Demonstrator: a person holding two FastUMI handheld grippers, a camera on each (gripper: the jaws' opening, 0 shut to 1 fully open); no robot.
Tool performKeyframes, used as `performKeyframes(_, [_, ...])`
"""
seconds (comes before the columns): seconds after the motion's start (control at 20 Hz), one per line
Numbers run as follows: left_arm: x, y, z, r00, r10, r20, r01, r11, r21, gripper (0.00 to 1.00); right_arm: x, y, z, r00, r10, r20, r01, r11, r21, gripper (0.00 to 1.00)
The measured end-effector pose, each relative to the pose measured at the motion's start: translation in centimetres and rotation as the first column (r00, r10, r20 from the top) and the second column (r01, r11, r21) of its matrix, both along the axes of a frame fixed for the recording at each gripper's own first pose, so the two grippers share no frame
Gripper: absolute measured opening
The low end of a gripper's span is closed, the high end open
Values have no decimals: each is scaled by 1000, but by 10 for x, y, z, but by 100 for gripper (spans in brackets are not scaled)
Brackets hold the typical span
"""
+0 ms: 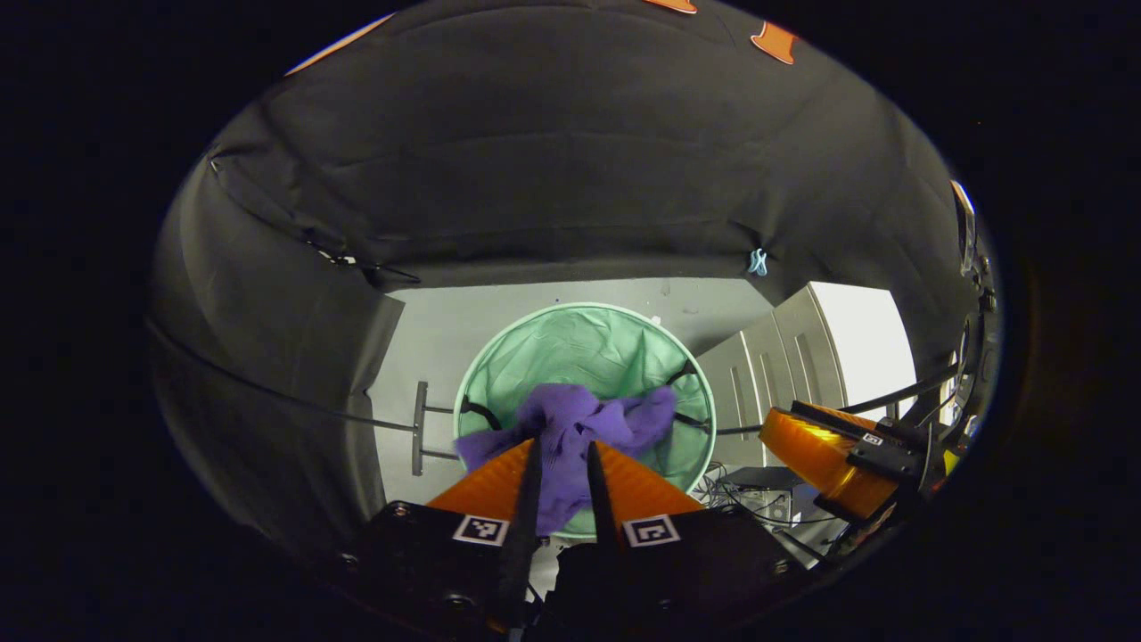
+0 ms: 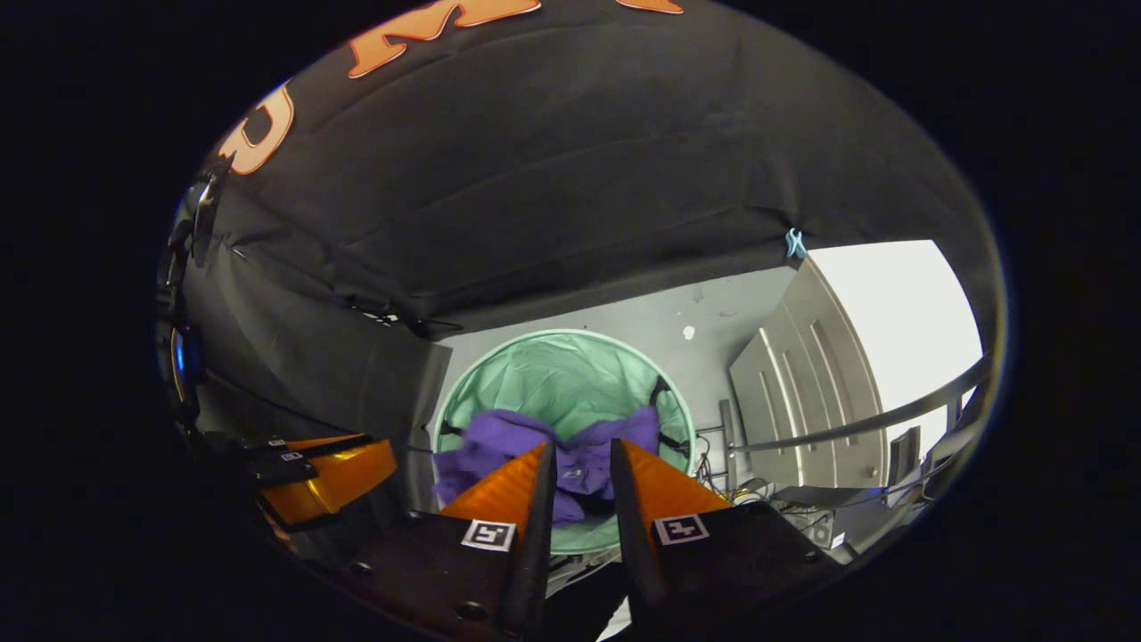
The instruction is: Grasp the clothes on the hanger with both hands and then place them into the laundry hamper below.
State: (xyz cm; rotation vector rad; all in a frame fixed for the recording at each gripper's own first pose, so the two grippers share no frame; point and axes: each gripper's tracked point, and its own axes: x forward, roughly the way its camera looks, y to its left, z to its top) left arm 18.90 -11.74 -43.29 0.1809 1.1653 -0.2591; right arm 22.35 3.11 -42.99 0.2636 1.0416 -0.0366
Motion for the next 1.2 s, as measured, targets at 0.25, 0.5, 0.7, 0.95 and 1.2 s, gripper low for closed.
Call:
performKeyframes(0.25, [-5, 12, 11, 998, 58, 15, -58, 998, 0, 78, -7, 4, 15, 1000, -6, 24, 6, 1000, 9, 87])
performKeyframes(0.5, [-10, 25, 29, 994, 87, 73, -89, 995, 35, 98, -17, -5, 41, 996, -31, 85, 31, 999, -5, 99])
performKeyframes(0.7, [-15, 15, 43, 988, 119, 96, -118, 993, -17, 98, -19, -20, 75, 987, -55, 149, 56, 998, -1, 99])
performKeyframes(0.95, [-25, -2, 91, 977, 94, 191, -88, 995, -37, 98, -29, -44, 123, 970, -74, 233, 79, 997, -13, 99])
performKeyframes(1.2, [-36, -29, 150, 931, 108, 348, -82, 993, -88, 98, -56, -74, 177, 939, -67, 336, 86, 995, -44, 98])
